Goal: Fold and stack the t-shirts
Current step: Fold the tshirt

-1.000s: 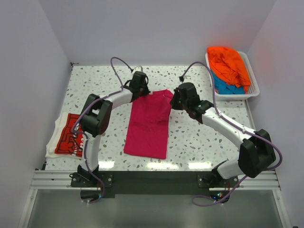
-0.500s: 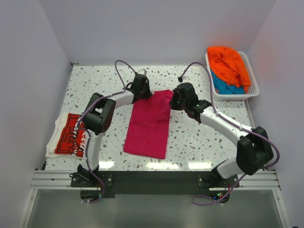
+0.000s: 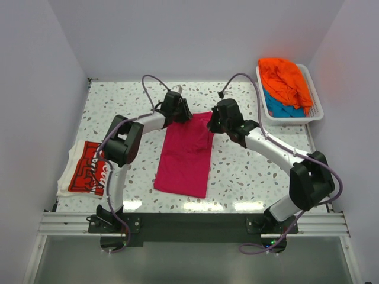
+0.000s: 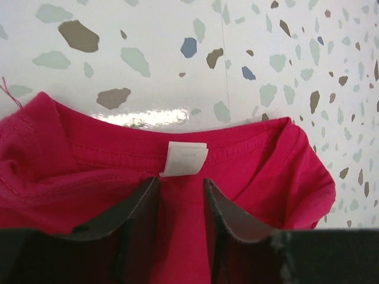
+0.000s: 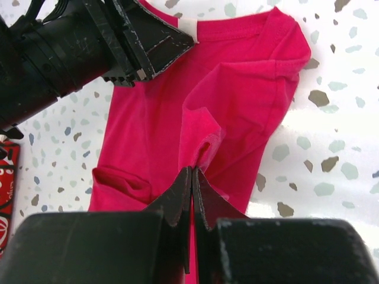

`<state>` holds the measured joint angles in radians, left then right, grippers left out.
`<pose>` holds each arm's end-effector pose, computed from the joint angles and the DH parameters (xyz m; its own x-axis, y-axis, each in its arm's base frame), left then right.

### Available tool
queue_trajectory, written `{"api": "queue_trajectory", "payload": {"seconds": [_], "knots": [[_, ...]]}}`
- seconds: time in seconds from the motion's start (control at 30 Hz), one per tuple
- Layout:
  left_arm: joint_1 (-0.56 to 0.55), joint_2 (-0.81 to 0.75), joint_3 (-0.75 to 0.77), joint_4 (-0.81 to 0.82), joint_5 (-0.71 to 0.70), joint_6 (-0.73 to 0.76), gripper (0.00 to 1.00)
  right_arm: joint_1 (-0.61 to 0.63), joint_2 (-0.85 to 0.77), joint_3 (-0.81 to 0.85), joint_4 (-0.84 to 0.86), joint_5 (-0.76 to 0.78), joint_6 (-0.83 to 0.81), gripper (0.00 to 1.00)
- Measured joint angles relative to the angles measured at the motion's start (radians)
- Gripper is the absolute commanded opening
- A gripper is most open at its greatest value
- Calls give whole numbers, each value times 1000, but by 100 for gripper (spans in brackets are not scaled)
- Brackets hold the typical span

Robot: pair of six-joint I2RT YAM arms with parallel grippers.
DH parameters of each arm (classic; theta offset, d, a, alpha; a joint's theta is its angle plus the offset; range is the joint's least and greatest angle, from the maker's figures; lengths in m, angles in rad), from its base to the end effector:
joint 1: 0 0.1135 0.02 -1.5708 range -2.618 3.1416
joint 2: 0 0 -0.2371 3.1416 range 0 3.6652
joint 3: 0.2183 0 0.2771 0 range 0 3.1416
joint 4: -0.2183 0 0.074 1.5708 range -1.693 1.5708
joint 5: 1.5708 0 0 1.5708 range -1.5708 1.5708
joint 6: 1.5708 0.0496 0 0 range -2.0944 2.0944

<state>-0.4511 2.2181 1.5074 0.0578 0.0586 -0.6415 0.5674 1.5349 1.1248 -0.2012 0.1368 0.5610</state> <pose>0.4535 -0.2229 0.0966 -0.7235 -0.3133 -0.6151 0.0551 0.8620 -0.5038 0.3278 0.2009 0.2270 -0.6430 0.2152 -0.7350 -0.1136 0.9223 0.3694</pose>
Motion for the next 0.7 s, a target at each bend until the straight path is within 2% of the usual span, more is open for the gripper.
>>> {"api": "queue_trajectory", "payload": {"seconds": [0.27,0.7], "knots": [[71,-74,-9,13,24,-5,56,0,119,112,31,-47,10,0],[109,-332,-159,0,-72,-108,53,62,301,244,93,-87,19,0]]}}
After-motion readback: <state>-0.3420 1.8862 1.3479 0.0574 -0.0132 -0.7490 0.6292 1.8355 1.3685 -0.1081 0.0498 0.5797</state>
